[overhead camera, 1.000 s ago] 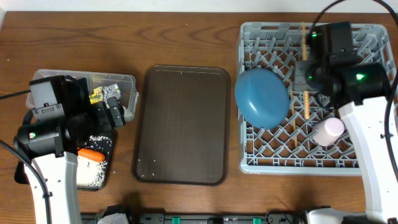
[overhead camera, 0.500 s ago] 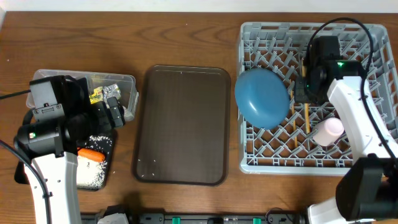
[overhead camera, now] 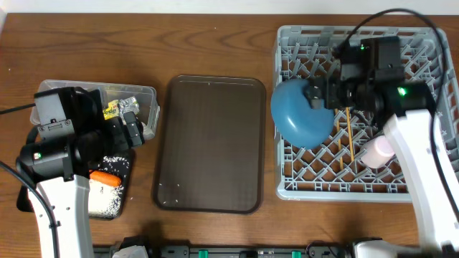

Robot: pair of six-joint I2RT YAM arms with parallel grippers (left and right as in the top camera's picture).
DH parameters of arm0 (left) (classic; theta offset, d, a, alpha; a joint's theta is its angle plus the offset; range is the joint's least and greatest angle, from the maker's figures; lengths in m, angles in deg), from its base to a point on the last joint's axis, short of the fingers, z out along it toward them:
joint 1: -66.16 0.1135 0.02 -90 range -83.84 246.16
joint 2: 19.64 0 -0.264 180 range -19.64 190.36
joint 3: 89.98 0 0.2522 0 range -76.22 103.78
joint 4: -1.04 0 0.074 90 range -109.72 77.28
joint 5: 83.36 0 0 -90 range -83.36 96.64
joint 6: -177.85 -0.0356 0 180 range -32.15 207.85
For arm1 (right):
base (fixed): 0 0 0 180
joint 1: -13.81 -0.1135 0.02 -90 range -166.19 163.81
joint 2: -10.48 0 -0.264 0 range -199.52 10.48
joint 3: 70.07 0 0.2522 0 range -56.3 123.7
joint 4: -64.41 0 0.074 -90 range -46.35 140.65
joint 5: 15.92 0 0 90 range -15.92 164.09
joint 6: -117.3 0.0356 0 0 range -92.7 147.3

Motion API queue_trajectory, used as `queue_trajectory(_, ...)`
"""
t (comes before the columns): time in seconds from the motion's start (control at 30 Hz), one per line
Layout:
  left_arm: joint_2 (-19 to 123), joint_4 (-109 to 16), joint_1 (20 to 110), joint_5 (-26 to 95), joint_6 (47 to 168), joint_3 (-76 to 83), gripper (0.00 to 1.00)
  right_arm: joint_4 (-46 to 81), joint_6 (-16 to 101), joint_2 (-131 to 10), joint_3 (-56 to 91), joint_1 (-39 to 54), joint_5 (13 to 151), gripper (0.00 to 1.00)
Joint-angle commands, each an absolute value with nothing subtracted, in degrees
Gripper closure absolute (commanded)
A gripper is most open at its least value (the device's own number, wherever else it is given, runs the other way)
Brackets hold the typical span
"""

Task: Sort waste into correct bins and load items into the dishwasher rack
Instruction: 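Carry the chopstick into the rack and release it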

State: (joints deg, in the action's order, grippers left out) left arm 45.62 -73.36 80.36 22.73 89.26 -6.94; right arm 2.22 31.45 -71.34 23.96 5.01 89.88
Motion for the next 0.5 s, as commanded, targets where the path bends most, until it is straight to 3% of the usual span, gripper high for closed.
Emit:
queue_trajectory(0.0,45.8,-73.5,80.6,22.0,88.5,-5.7,0.02,3.7,34.7,-65.8,25.5,1.4,98.4,0.01)
queue_trajectory(0.13,45.8,-73.5,80.6,22.0,88.5,-5.7,0.02,3.5,40.6,-61.6,25.5,-2.8,99.9,0.01)
queue_trajectory(0.23,45.8,-73.5,80.6,22.0,88.5,-5.7,0.02,-0.5,34.5,-59.0,25.5,-3.8,94.2,0.01)
queue_trajectory(0.47,45.8,-73.5,80.6,22.0,88.5,-5.7,0.02,-7.6,32.3,-51.8,25.4,-1.9,79.5,0.01)
